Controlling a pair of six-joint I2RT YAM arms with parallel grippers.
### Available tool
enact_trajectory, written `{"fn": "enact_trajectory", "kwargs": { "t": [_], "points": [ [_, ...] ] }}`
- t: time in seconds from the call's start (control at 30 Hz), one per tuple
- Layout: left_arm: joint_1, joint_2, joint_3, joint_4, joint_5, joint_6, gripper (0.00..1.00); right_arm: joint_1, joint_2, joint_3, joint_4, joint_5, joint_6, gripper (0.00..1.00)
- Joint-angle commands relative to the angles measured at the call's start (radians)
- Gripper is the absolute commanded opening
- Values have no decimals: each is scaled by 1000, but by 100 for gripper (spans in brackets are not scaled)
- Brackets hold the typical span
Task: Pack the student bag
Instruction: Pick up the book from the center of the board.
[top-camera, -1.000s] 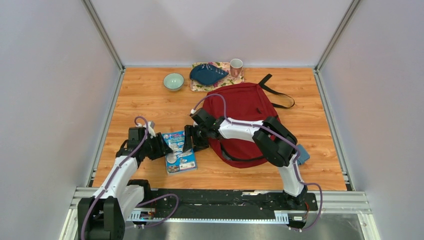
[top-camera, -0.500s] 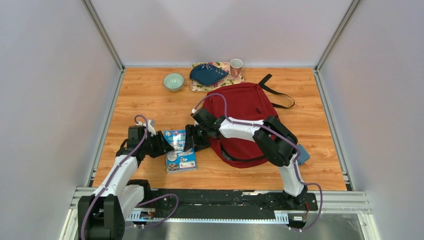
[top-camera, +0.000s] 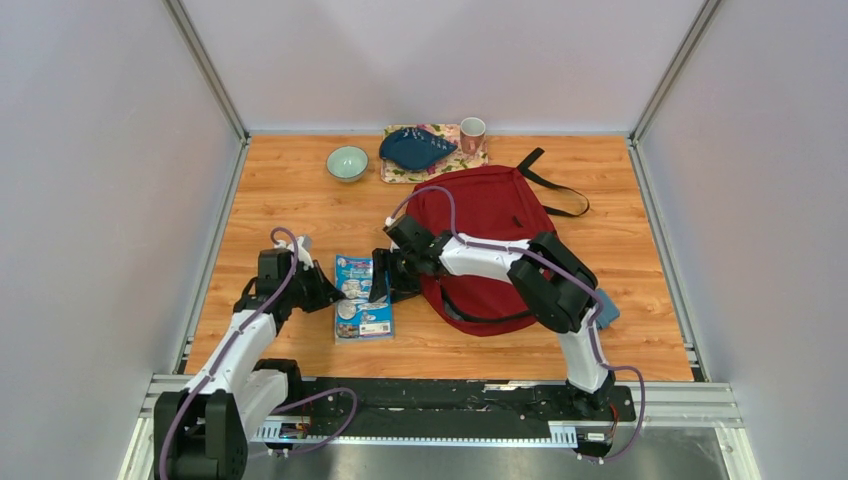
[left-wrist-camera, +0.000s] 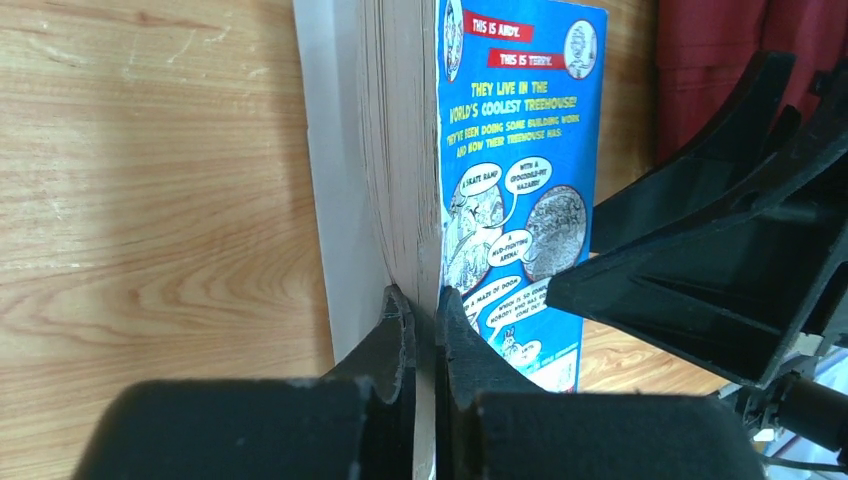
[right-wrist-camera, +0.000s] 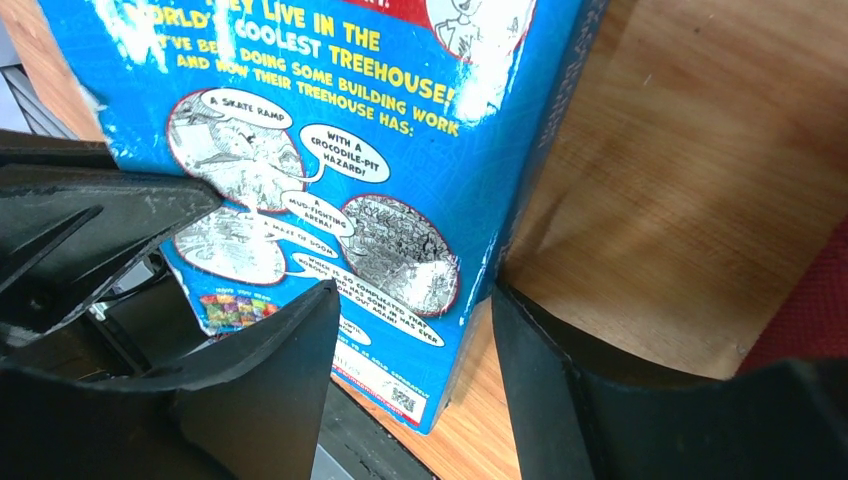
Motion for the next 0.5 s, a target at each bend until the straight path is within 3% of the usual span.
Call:
{"fn": "enact_trajectory", "kwargs": {
  "t": [0.0,0.13,0.47],
  "points": [
    [-51,-69,45,-77,44,-17,0,33,-50,-23,59,52,-38,64],
    [-51,-160,108,-90,24,-18,0,19,-176,-75,46,109,-66,65],
    [-51,-206,241,-36,203,-29,0,-64,-429,-247,141,64,-81,67]
  ]
}}
